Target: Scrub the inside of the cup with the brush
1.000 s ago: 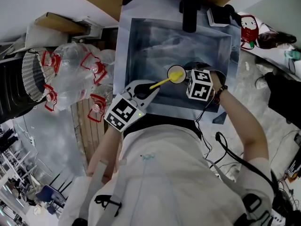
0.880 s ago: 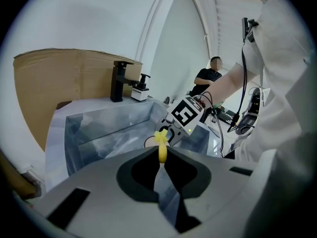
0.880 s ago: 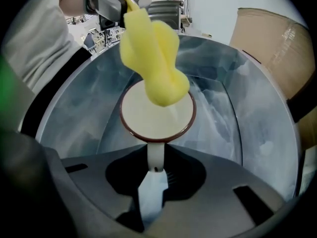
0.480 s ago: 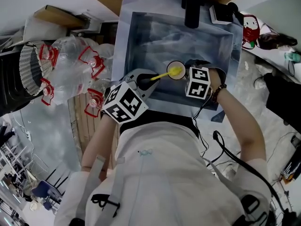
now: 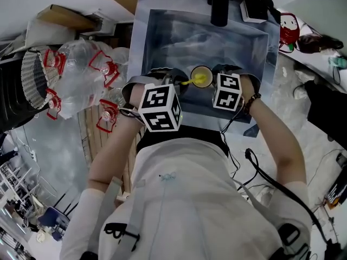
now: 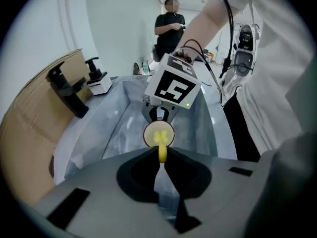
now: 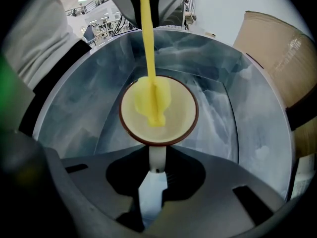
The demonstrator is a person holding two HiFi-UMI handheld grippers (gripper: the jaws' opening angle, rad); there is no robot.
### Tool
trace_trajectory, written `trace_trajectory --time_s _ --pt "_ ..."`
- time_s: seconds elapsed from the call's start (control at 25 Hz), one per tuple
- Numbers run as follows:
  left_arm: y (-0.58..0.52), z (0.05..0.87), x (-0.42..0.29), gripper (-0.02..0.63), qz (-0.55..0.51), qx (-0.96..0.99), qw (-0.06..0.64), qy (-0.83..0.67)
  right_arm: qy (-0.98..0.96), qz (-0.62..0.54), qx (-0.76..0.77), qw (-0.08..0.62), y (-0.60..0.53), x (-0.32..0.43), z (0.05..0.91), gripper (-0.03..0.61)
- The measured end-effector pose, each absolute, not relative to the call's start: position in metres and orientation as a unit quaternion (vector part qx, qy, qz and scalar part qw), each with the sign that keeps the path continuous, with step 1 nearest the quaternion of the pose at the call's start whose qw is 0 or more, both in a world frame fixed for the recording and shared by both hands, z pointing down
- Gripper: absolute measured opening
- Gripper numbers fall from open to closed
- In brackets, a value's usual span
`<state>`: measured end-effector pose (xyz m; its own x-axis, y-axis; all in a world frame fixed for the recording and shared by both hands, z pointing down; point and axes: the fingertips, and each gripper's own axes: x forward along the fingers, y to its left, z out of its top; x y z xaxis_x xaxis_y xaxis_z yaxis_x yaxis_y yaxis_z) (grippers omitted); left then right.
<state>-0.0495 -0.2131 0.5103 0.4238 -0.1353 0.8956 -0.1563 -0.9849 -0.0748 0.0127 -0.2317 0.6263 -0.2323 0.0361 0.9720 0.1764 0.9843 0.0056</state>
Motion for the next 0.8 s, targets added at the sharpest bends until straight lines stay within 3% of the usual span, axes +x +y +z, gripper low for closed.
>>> trace_trajectory --time_s 0.44,0.8 --pt "-0.216 0.553 -0.038 0.034 0.658 0.739 -0.137 0.044 -0.785 -0.061 -0.066 0.613 -0.230 0.011 0.626 0.067" --pt "-0.209 0.552 -0.037 0.035 0.652 0.744 -0.101 0.101 -0.784 -0.059 -0.061 0.615 -0.230 0.011 0.626 0.067"
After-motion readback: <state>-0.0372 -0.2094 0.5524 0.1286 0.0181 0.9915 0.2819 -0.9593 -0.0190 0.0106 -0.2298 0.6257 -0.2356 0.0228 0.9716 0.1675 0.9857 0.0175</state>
